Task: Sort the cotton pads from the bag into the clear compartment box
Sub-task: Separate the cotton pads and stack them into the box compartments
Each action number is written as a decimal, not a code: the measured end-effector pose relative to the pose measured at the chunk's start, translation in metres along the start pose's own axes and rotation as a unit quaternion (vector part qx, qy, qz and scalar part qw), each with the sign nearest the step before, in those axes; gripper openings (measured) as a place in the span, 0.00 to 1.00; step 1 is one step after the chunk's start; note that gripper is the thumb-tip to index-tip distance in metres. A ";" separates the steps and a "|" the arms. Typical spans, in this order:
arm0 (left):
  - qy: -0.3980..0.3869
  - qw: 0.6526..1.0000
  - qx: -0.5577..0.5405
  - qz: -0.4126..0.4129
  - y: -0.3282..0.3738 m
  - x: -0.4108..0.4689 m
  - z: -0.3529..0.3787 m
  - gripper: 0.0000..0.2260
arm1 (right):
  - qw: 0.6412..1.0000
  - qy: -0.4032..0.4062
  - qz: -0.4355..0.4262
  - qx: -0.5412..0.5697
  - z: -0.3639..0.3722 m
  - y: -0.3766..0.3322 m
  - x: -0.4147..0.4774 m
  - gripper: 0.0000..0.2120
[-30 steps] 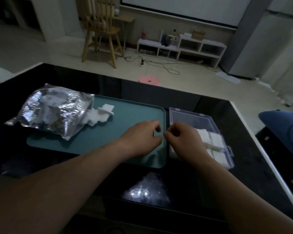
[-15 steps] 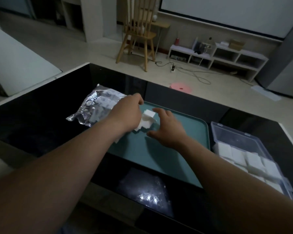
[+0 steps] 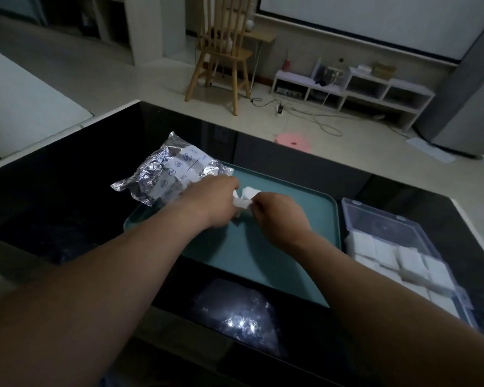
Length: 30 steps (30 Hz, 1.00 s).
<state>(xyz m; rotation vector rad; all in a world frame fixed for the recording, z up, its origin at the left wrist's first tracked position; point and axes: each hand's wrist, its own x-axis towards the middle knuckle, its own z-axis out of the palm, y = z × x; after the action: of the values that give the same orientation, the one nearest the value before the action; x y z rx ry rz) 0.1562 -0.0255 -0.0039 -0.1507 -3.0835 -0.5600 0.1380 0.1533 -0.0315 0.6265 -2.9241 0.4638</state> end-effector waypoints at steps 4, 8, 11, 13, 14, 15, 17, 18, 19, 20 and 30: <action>-0.016 0.998 0.058 0.027 0.015 -0.007 0.006 0.20 | 0.999 0.017 0.034 -0.011 -0.021 0.019 -0.031 0.11; -0.012 0.996 0.048 0.072 0.027 -0.013 0.014 0.28 | 0.995 0.013 0.097 0.022 -0.039 0.030 -0.060 0.11; -0.006 0.984 0.009 0.176 0.047 -0.022 0.023 0.38 | 0.985 -0.022 0.140 0.094 -0.052 0.032 -0.073 0.10; -0.016 0.973 -0.016 0.229 0.059 -0.027 0.031 0.41 | 0.966 -0.046 0.171 0.189 -0.058 0.029 -0.081 0.09; -0.020 0.969 -0.022 0.245 0.063 -0.029 0.035 0.41 | 0.953 -0.052 0.185 0.235 -0.060 0.027 -0.085 0.09; -0.021 0.966 -0.023 0.256 0.066 -0.030 0.039 0.41 | 0.941 -0.054 0.194 0.271 -0.062 0.027 -0.088 0.09; -0.015 0.964 -0.029 0.265 0.069 -0.030 0.044 0.37 | 0.926 -0.049 0.201 0.316 -0.064 0.026 -0.092 0.10; -0.015 0.965 -0.036 0.261 0.070 -0.031 0.044 0.35 | 0.921 -0.045 0.200 0.330 -0.065 0.027 -0.092 0.10; -0.021 0.967 -0.048 0.250 0.072 -0.029 0.046 0.33 | 0.918 -0.038 0.198 0.342 -0.067 0.030 -0.093 0.10; -0.029 0.970 -0.067 0.234 0.073 -0.029 0.045 0.31 | 0.913 -0.034 0.196 0.355 -0.069 0.033 -0.092 0.10; -0.156 0.847 -0.509 0.009 0.080 -0.029 0.034 0.10 | 0.845 0.020 0.261 0.466 -0.073 0.057 -0.082 0.05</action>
<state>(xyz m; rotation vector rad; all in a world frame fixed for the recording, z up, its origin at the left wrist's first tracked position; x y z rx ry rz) 0.1929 0.0584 -0.0080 -0.2783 -2.6293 -2.2824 0.1922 0.2575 0.0081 -0.1748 -2.6175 1.9667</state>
